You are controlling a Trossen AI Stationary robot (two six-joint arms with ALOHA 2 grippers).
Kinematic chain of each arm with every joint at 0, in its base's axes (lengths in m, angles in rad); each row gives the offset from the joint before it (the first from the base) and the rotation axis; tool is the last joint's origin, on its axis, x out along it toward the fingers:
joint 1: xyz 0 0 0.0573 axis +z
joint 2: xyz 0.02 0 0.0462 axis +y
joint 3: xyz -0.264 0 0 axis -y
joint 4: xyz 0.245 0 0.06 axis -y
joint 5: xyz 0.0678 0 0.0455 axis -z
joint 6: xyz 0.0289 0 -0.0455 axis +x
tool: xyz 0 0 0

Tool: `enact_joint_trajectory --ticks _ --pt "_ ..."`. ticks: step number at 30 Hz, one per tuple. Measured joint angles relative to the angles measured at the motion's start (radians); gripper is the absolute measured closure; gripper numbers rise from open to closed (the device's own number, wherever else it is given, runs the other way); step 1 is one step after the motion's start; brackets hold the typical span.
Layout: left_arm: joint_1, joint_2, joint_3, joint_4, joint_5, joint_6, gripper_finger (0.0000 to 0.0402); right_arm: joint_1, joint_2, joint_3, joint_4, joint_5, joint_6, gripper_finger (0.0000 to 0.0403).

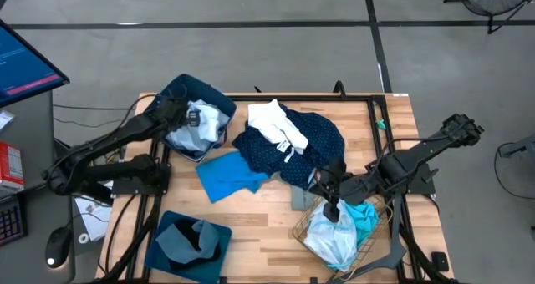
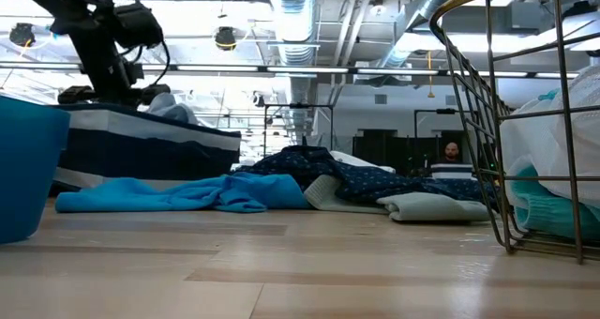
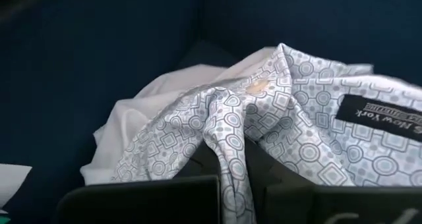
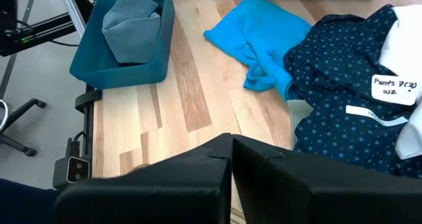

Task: Pick & Place Cloths
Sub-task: Put the light blue shirt into the blue bin

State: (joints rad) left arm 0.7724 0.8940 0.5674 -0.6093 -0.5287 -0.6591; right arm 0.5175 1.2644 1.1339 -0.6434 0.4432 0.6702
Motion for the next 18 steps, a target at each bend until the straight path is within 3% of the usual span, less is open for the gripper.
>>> enact_joint_trajectory --ticks 9,18 --pt "0.04 0.114 -0.024 -0.001 0.087 0.007 0.0389 -0.001 0.0 0.0 0.0 0.0 -0.024 0.0397" --pt "0.039 0.109 -0.024 0.007 0.134 0.163 0.0271 -0.003 0.0 0.0 0.0 0.0 -0.026 0.0397"
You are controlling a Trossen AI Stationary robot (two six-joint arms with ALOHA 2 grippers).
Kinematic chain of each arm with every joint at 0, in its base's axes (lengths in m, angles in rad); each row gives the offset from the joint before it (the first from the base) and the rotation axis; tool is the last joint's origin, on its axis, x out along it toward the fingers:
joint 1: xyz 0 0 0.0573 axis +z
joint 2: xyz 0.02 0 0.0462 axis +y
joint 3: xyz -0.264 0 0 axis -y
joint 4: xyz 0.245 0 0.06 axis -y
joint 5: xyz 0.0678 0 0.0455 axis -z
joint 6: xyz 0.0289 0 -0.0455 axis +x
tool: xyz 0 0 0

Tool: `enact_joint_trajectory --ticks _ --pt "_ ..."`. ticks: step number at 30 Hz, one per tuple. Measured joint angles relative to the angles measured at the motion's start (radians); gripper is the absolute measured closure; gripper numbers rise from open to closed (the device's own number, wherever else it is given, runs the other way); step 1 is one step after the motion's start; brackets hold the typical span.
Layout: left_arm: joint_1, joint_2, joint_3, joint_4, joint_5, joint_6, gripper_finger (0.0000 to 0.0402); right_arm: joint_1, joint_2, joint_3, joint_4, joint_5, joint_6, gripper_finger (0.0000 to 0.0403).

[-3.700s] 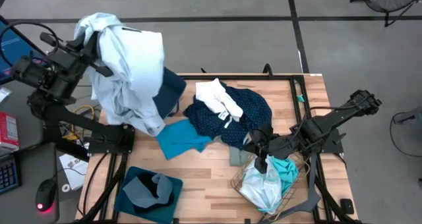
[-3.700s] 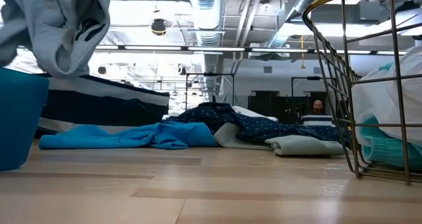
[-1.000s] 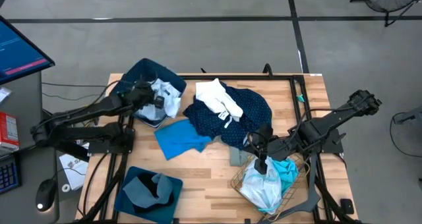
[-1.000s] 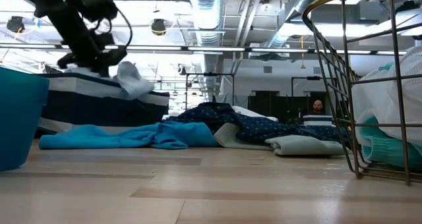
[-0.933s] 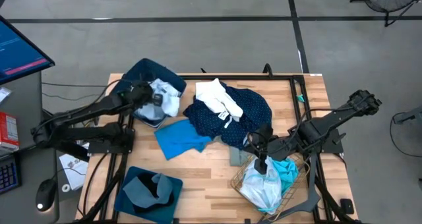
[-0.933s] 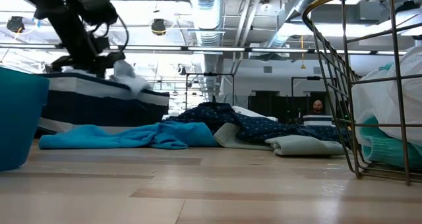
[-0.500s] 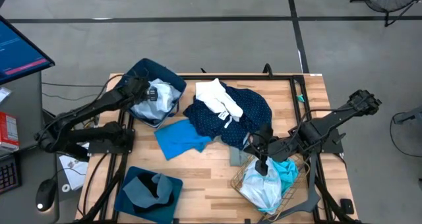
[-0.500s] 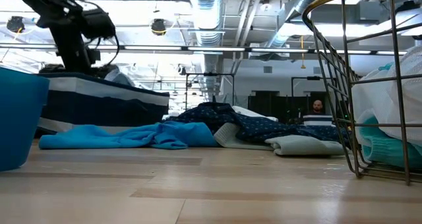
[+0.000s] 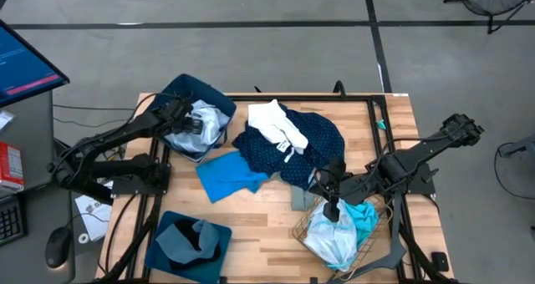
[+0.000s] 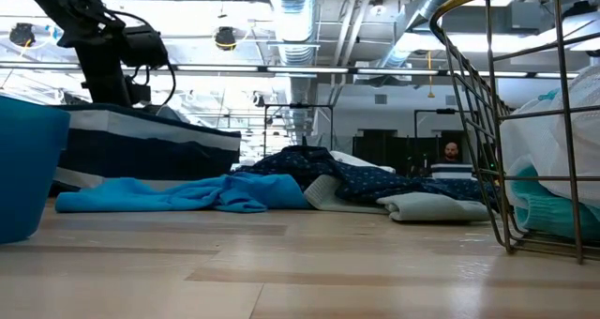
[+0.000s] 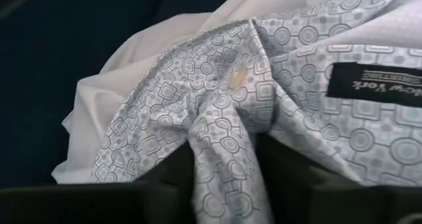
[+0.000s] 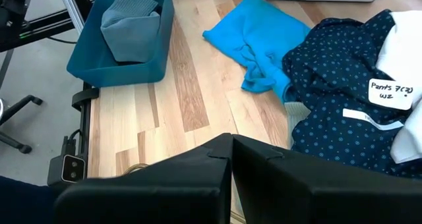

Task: Pick & Place Cloths
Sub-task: Put the light blue shirt into the blue bin

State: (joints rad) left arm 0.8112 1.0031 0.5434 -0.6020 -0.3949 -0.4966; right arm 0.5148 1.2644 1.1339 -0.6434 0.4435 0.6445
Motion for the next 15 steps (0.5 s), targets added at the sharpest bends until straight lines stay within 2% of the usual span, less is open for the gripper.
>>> enact_joint_trajectory --ticks 2,5,8,11,15 --pt "0.0 0.0 0.003 0.001 0.003 0.016 0.0233 0.0 0.0 0.0 0.0 0.0 0.0 0.0397" --pt "0.0 -0.002 0.032 -0.009 0.07 0.025 0.0178 0.0 0.0 0.0 0.0 0.0 0.0 0.0397" --pt "0.0 -0.01 0.075 -0.009 0.101 0.029 0.0139 0.0 0.0 0.0 0.0 0.001 0.0 0.0397" --pt "0.0 -0.024 0.119 -0.008 0.092 0.029 0.0121 0.0 0.0 0.0 0.001 0.001 0.0 0.0397" --pt "0.0 -0.046 0.177 -0.03 0.033 0.029 0.0118 0.0 0.0 0.0 0.001 0.001 0.001 0.0397"
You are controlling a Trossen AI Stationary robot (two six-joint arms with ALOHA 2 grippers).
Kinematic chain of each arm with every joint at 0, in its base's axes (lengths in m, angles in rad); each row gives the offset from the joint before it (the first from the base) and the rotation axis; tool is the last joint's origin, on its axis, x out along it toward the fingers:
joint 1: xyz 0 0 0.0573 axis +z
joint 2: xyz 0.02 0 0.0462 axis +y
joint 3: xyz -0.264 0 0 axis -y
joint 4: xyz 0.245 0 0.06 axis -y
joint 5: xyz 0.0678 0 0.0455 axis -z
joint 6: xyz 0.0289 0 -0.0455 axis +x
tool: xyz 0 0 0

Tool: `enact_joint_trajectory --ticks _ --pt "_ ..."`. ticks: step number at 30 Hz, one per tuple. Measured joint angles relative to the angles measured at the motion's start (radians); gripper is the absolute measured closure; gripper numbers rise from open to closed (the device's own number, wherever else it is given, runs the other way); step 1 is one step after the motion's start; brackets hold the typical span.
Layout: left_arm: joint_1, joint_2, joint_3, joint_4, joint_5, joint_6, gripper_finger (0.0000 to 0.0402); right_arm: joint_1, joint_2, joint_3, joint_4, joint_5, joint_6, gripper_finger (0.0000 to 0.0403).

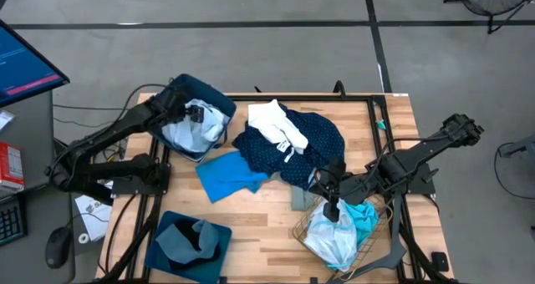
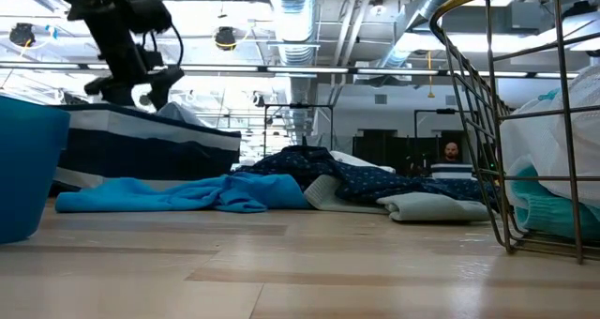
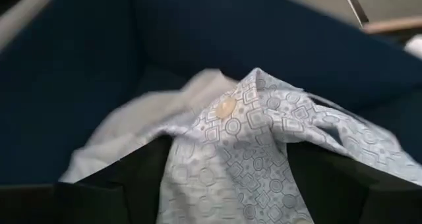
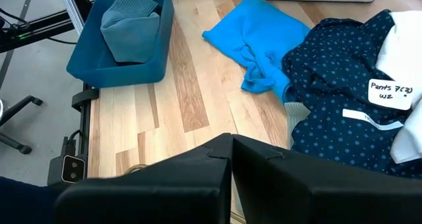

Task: Pick & Place Cloths
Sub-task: Put the light blue shirt into the blue bin, then put the blue shorts into the gold basket

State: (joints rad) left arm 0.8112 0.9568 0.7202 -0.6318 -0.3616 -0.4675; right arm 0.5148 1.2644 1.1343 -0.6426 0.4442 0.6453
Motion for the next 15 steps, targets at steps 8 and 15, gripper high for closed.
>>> enact_joint_trajectory --ticks 8,15 --pt "0.009 -0.017 0.135 -0.101 -0.023 0.019 0.0144 0.0 0.0 0.0 0.0 0.0 0.001 0.0397" --pt "0.027 -0.025 0.212 -0.151 0.282 0.022 0.0148 0.0 0.0 0.0 0.0 0.0 0.001 0.0397"
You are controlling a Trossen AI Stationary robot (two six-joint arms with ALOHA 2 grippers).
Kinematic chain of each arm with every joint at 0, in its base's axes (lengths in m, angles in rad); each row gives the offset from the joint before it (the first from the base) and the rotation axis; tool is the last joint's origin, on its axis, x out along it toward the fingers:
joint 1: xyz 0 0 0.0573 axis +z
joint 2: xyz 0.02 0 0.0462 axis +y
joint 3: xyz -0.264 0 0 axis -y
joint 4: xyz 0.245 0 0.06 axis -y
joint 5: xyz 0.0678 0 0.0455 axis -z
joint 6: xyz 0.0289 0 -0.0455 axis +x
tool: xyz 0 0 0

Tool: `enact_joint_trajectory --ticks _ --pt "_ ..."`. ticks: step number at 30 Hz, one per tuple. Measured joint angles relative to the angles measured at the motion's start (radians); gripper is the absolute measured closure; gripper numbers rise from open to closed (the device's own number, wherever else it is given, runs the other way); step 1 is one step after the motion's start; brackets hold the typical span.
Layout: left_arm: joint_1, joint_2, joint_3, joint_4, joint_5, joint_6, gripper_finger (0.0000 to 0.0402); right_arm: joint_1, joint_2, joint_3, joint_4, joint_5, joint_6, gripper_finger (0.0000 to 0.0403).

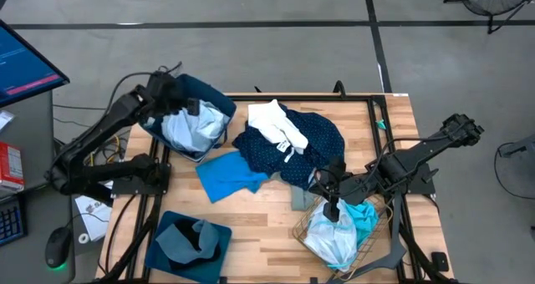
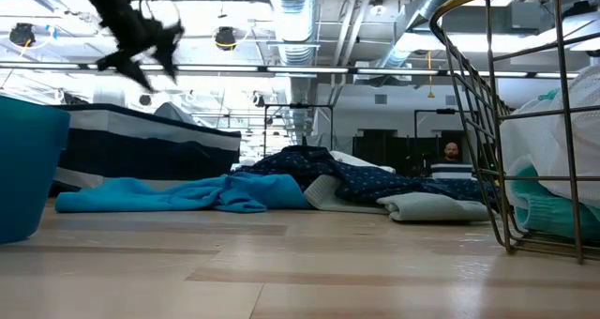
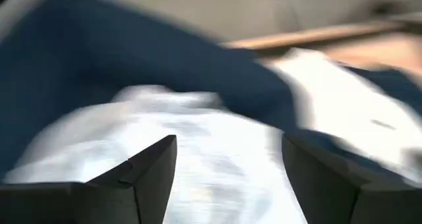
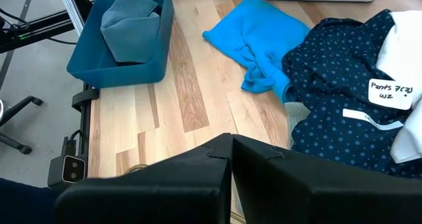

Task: Pick & Place Cloths
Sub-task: Put the blue shorts into the gold basket

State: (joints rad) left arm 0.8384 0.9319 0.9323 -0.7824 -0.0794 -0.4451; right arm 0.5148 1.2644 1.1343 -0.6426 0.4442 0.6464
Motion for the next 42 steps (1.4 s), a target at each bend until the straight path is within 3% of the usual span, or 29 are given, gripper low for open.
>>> enact_joint_trajectory --ticks 4,7,14,19,29,42 --pt "-0.132 -0.036 0.011 0.168 0.24 0.051 0.0149 0.0 0.0 0.0 -0.004 0.0 -0.002 0.0397" --pt "-0.298 -0.06 0.012 0.268 0.269 0.083 0.0149 0.0 0.0 0.0 -0.004 0.0 -0.002 0.0397" --pt "-0.699 -0.027 -0.018 0.292 0.005 0.123 0.0149 0.0 0.0 0.0 -0.003 0.002 0.0 0.0397" --pt "-0.88 0.087 -0.06 0.308 -0.178 0.12 0.0149 -0.001 0.0 0.0 0.003 0.002 0.008 0.0397" --pt "-1.0 0.38 -0.138 0.46 -0.2 0.073 0.0149 -0.001 0.0 0.001 0.012 0.002 0.008 0.0397" --pt "-1.012 0.656 -0.196 0.654 -0.265 0.123 0.0149 0.0 0.0 0.001 0.015 0.002 0.008 0.0397"
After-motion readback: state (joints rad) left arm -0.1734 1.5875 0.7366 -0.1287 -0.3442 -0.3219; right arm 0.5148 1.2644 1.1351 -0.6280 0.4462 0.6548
